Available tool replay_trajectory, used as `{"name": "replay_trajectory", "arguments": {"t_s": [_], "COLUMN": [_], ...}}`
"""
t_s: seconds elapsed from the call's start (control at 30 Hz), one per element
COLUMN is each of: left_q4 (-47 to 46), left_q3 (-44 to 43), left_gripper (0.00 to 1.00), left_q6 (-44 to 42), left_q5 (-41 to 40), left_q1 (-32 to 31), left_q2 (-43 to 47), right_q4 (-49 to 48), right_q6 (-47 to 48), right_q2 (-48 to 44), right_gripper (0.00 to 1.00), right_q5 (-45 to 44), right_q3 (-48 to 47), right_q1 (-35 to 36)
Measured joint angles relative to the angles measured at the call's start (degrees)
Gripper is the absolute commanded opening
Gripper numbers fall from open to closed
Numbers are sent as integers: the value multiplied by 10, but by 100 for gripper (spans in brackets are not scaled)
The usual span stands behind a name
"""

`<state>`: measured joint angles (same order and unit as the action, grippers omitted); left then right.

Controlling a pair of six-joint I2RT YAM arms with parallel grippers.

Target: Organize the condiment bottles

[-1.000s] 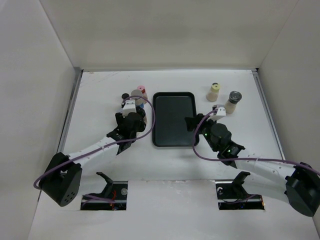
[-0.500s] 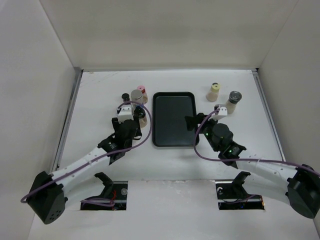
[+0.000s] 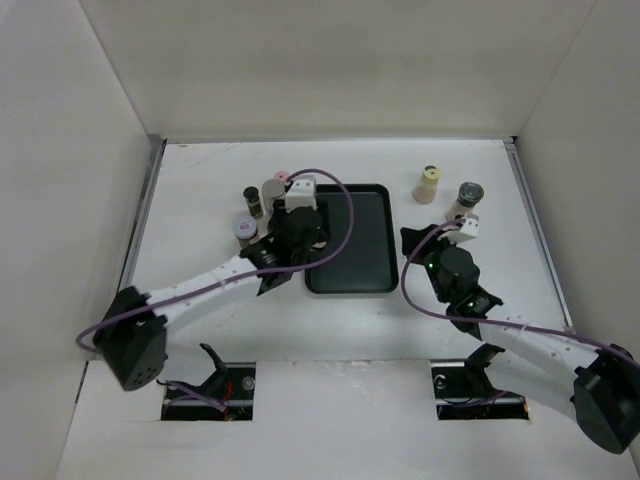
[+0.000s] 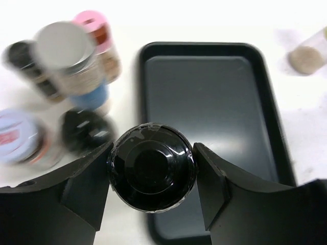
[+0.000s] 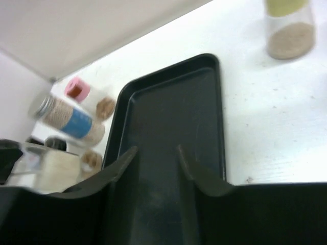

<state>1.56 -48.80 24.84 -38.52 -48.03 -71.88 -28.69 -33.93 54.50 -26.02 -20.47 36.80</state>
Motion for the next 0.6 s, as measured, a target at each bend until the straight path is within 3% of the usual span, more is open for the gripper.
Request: {"name": "replay_trajectory", "arguments": {"t_s": [0.13, 0.3, 0.6], "left_q4": [-59, -94, -104], "left_q3": [-83, -200, -291], "left_gripper": [28, 28, 29], "left_q6": [-19, -36, -70], "left_q5": [36, 81, 99], "left_q1": [14, 69, 101], "left_q2": [-132, -284, -409], "right_q4": [8, 13, 13], "right_q6": [-17, -25, -26], "right_q2": [-11, -12, -28], "right_gripper": [32, 47, 53], "right_q5": [-4, -4, -5], "right_q3": [1, 1, 3], "right_q1": [-19, -20, -24]}}
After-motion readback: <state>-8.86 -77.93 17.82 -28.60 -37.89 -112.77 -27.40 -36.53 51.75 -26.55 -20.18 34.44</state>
